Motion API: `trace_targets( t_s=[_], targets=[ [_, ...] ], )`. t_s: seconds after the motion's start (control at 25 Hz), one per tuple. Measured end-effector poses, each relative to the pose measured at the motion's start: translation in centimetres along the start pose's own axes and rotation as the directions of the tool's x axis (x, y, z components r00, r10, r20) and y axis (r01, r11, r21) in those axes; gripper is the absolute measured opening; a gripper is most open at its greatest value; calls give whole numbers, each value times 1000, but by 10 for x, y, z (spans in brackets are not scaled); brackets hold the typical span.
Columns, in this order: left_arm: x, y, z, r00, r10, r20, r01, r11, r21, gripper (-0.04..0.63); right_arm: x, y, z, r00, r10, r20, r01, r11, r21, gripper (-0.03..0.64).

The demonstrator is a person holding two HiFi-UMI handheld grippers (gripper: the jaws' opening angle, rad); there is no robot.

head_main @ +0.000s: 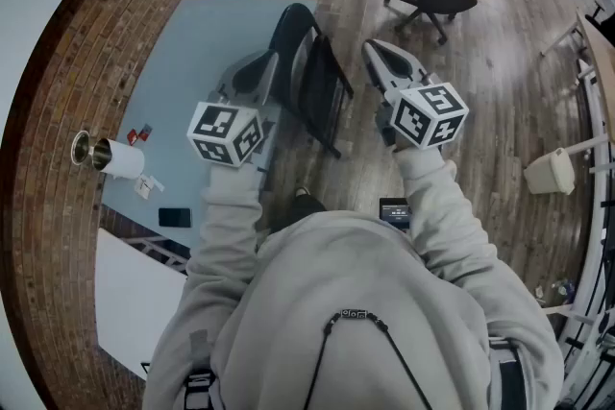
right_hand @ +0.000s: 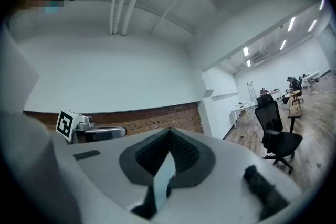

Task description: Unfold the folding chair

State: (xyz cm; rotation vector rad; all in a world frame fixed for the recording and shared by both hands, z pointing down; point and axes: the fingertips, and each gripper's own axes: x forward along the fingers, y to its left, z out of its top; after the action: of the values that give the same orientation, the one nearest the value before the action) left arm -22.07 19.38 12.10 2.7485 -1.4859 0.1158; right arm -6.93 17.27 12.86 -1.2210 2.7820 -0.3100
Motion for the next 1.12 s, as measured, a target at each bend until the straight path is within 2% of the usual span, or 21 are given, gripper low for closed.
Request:
trace_targets(
  t_s=[0.2,0.4,0.72,0.92,1.12],
  targets=[
    [20,33,-2,1000,19,21,-19,1000,-25,5,28,-17,-5,1000,-9,-27,8,999,-32,6],
    [66,49,-4,999,-40,14,39,999,21,5,69,-47,-4,999,-25,-36,24,999,-34,6],
    [159,141,-10,995,-96,16,95,995,34,5,185,-107,1,996,-71,-50,67,994,-85,6],
    [212,194,-22,987,-158,-16,158,987,29,5,253,-133,5,993,-107,-52,102,991,-90,6],
    [256,220,-31,982,-180,-60,181,983,11,5,280,-170,-3,983,-163,-86,158,986,-58,6]
  ],
)
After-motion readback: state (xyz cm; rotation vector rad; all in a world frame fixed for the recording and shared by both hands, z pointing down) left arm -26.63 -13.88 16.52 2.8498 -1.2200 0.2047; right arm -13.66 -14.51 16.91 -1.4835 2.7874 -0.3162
